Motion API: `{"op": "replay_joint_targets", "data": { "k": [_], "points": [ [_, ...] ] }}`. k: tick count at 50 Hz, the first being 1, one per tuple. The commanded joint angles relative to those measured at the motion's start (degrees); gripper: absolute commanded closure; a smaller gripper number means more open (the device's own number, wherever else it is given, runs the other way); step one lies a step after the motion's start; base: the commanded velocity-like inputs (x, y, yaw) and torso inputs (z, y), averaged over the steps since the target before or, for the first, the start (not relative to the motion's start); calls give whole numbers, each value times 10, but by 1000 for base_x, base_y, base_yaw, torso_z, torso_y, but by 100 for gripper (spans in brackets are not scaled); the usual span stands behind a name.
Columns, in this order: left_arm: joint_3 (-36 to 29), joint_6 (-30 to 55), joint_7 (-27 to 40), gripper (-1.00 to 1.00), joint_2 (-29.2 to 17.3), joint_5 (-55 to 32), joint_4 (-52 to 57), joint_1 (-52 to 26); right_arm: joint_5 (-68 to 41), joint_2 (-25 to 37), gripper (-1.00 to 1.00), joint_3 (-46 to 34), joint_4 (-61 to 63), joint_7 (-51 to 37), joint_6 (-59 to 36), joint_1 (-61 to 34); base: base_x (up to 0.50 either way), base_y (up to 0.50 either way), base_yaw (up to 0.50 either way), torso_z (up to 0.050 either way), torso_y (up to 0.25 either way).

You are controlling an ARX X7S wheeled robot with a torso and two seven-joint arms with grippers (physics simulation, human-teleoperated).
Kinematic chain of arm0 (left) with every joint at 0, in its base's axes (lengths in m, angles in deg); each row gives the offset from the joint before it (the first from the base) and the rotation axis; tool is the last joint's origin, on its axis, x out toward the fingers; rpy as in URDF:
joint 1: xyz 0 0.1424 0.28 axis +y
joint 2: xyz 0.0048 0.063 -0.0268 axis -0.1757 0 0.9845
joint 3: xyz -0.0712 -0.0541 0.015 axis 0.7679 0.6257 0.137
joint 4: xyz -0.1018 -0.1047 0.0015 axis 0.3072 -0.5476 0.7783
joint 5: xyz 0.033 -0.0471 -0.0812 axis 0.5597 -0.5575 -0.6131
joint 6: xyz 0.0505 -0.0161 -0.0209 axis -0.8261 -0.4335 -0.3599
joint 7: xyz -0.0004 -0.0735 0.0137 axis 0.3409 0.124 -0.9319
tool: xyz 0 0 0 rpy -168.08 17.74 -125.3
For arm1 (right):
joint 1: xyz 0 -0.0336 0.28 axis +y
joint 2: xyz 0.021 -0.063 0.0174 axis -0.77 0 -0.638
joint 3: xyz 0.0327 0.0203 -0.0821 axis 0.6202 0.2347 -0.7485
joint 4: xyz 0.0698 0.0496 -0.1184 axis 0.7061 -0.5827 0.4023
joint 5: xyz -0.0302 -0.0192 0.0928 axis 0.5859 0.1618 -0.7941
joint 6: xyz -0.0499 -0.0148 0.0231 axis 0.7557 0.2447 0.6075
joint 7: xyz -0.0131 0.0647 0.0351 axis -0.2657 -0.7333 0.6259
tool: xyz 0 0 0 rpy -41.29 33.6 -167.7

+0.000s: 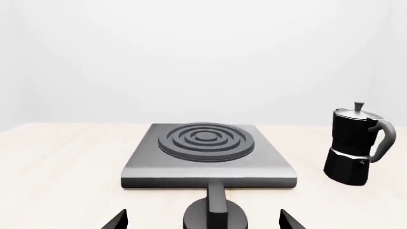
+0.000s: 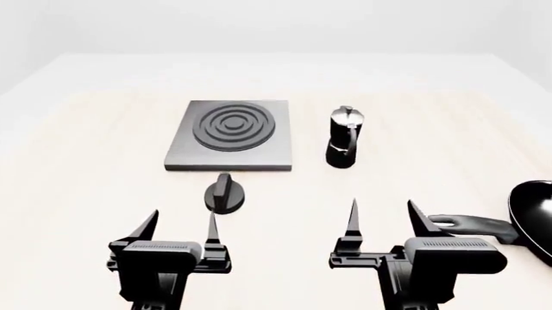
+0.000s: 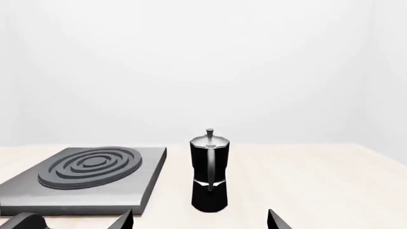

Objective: Put the frying pan on the stove.

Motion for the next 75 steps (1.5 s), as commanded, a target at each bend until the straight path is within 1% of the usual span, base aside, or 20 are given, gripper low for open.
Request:
{"op": "replay_joint_targets", "data": {
  "k": [1,15,31,36,38,42,43,44,46,48,50,51,52,53,57,62,63,68,74,75],
  "points": [
    [-8,-3,4,-100,-3,-2,-3,-1,-6,5,-100,-4,-3,-3,4,2,199,0,0,0,0],
    [-19,-2,8,-100,-7,-3,-1,-4,-17,7,-100,4,8,-17,4,2,200,0,0,0,0],
    [-21,-1,15,-100,-15,-8,0,-5,-17,13,-100,-12,8,-19,-3,-6,203,0,0,0,0],
    [-18,5,11,-100,-17,-26,15,-2,-18,12,-100,-19,8,-21,-6,-12,203,0,0,0,0],
    [-21,10,16,-100,-23,-22,36,5,-17,12,-100,-23,8,-21,-10,-17,207,0,0,0,0],
    [-24,6,19,-100,-25,-25,39,9,-21,11,-100,-20,3,-24,-6,-18,205,0,0,0,0],
    [-22,-2,21,-100,-25,-21,26,10,-3,-75,-100,66,-5,-110,15,-40,0,0,0,0,0],
    [-21,0,23,-100,-26,-23,28,10,-5,-85,-100,78,-3,-196,20,-45,0,0,0,0,16],
    [-22,-1,24,-100,-27,-24,29,10,0,-83,-100,78,0,-245,19,-54,0,0,0,0,0],
    [-23,-3,25,-100,-28,-25,27,10,4,-80,-100,78,-1,-269,14,-62,0,0,0,0,0],
    [-25,-3,26,-100,-29,-26,26,10,8,-77,-100,74,-6,-284,17,-70,0,0,0,0,0],
    [-27,-3,27,-100,-30,-25,27,10,17,-77,-100,72,-15,-294,39,-72,0,0,0,0,0],
    [-27,-3,28,-100,-31,-26,27,9,15,-75,-100,70,-16,-296,40,-72,0,0,0,0,0],
    [-27,-1,29,-100,-32,-27,31,10,10,-76,-100,71,-24,-304,25,-80,0,0,0,0,0],
    [-23,-5,32,-100,-36,-31,30,14,2,-74,-100,66,-26,-322,16,-87,0,0,0,0,0],
    [-27,-6,34,-100,-38,-34,33,15,-11,-73,-100,66,-28,-345,12,-97,0,0,0,0,0],
    [-26,-7,35,-100,-38,-35,32,15,-15,-72,-100,64,-31,-344,25,-97,0,0,0,0,0],
    [-28,-13,36,-100,-40,-39,29,16,-29,-69,-100,62,-12,-366,1,-106,0,0,0,0,0],
    [-27,-12,39,-100,-44,-43,33,17,-35,-69,-100,63,-4,-398,-1,-112,0,0,0,0,0],
    [-28,-12,40,-100,-44,-43,32,17,-27,-70,-100,62,-9,-403,16,-112,0,0,0,0,0]
  ]
}}
